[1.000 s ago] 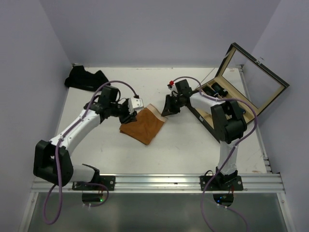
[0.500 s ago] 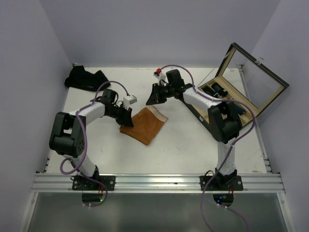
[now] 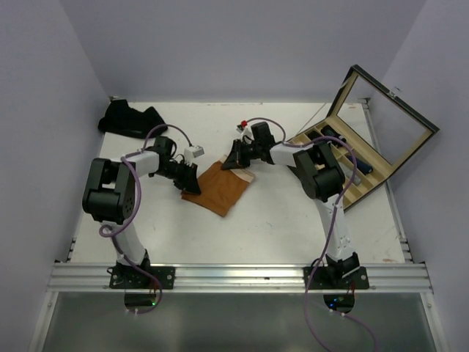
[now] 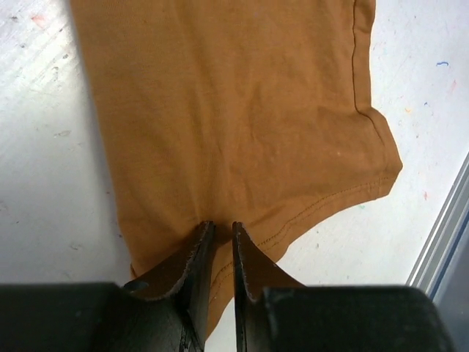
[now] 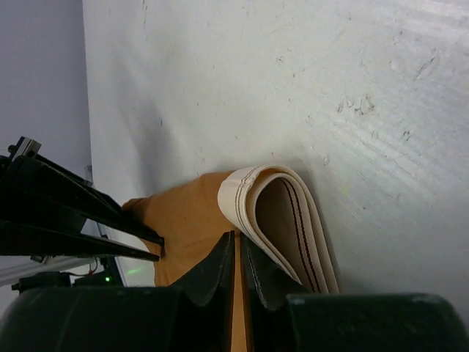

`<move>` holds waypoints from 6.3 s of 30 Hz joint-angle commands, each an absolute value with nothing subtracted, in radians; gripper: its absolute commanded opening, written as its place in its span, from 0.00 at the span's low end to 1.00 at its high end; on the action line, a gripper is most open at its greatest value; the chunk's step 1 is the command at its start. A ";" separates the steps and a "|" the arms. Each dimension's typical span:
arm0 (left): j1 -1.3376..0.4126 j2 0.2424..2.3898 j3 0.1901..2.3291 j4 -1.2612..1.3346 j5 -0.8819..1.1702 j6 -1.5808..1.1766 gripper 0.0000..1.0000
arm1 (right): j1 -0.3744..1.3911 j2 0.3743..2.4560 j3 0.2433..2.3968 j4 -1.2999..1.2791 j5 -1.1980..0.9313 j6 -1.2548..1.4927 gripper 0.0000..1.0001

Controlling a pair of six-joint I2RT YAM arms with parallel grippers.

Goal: Roll the underwear
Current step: Fold the underwear

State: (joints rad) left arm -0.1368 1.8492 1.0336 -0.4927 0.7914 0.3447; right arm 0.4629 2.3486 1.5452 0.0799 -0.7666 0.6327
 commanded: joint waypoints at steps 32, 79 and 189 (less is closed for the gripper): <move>-0.101 1.482 0.822 -0.045 0.922 -0.237 0.66 | 0.485 2.242 1.856 -0.525 -0.963 0.116 0.88; -0.063 1.936 0.997 0.153 0.948 -0.268 0.39 | 0.474 2.008 1.192 0.198 -0.985 0.724 0.32; -0.752 1.661 0.951 -0.089 -0.132 0.133 0.34 | 0.580 2.181 1.072 -0.141 -0.296 0.463 0.00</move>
State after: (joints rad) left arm -0.7593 1.6661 0.9089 -0.1432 -0.1349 0.1486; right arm 0.5758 2.0552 1.1465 0.1150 -0.4923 0.5205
